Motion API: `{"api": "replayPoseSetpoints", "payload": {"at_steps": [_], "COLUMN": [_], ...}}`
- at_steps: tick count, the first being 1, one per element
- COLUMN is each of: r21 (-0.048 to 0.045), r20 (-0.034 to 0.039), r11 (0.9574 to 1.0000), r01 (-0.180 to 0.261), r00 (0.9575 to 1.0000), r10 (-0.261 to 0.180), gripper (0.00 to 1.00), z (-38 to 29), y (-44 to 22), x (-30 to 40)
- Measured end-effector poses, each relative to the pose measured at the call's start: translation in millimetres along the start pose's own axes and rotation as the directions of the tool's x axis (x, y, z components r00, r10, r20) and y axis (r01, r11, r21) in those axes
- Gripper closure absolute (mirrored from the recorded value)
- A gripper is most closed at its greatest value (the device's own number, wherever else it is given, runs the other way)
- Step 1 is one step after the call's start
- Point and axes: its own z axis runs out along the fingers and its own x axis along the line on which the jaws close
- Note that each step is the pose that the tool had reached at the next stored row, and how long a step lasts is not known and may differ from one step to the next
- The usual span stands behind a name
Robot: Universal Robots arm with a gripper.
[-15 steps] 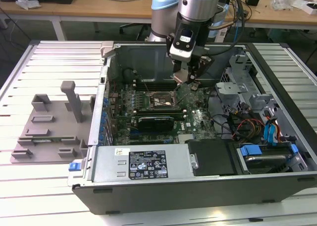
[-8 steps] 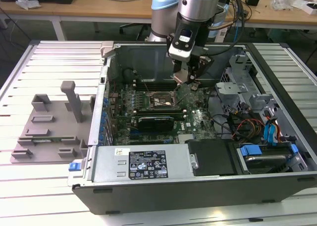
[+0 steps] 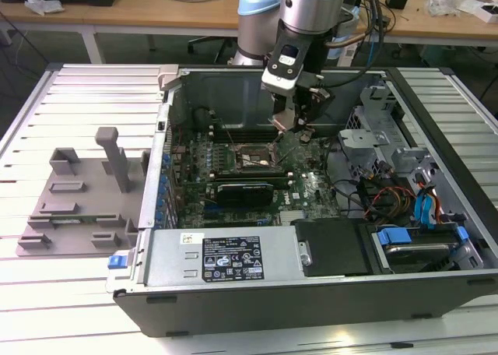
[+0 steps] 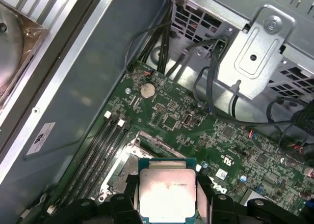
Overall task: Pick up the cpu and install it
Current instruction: 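Place the cpu into insertion slot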
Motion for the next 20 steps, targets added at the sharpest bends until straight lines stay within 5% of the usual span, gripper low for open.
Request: {"api": "replayPoseSetpoints", "payload": {"at_steps": [6, 10, 15, 16, 18, 20], "r21": [-0.0015, 0.0140, 0.0145, 0.0218, 0.0626, 0.0658], "r20": [0.0041, 0.0427, 0.0457, 0.0430, 0.0301, 0.0310], "r11": [0.9962, 0.9927, 0.9863, 0.9843, 0.9768, 0.9697], "r01": [-0.088, -0.119, -0.165, -0.175, -0.205, -0.235], "r00": [0.9962, 0.9920, 0.9854, 0.9838, 0.9787, 0.9719], "r10": [0.088, 0.119, 0.164, 0.174, 0.203, 0.233], "gripper": [0.45, 0.45, 0.45, 0.45, 0.45, 0.45], "z": [0.3, 0.3, 0.5, 0.7, 1.0, 1.0], "y": [0.0, 0.0, 0.0, 0.0, 0.0, -0.1], "x": [0.0, 0.0, 0.0, 0.1, 0.0, 0.0]}}
